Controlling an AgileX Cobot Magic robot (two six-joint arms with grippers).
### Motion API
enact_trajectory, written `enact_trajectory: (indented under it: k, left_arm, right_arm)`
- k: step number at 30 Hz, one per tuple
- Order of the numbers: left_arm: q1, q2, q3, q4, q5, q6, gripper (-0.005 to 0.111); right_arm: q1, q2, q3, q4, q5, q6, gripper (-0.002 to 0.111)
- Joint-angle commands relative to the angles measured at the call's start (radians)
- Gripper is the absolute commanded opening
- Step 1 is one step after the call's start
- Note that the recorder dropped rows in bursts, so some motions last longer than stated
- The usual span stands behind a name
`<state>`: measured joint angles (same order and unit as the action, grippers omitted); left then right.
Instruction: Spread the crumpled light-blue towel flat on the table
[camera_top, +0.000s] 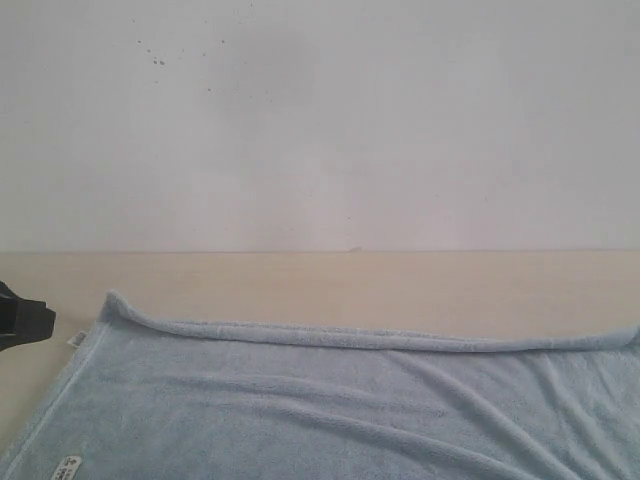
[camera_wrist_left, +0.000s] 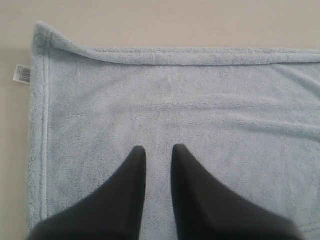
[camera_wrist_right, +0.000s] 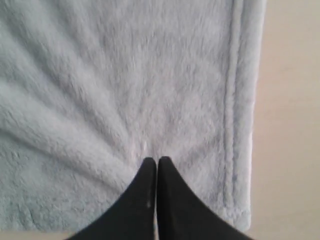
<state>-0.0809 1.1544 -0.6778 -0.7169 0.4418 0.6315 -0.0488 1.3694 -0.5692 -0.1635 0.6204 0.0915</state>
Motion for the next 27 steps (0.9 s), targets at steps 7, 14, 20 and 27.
enact_trajectory:
  k: [7, 14, 20, 27]
  left_arm:
    - [-0.001, 0.050, 0.004, -0.005, -0.035, 0.033, 0.018]
    - [-0.001, 0.225, -0.061, -0.007, -0.054, 0.044, 0.018]
    - [-0.001, 0.380, -0.261, -0.009, -0.040, 0.037, 0.018]
    - [0.001, 0.592, -0.502, 0.069, -0.004, -0.036, 0.018]
  right_arm:
    - [-0.002, 0.023, -0.195, 0.243, -0.097, -0.276, 0.000]
    - [-0.002, 0.170, -0.374, 0.283, -0.082, -0.348, 0.000]
    - [-0.002, 0.322, -0.477, 0.353, -0.065, -0.436, 0.000]
    - [-0.002, 0.431, -0.541, 0.386, -0.090, -0.494, 0.000]
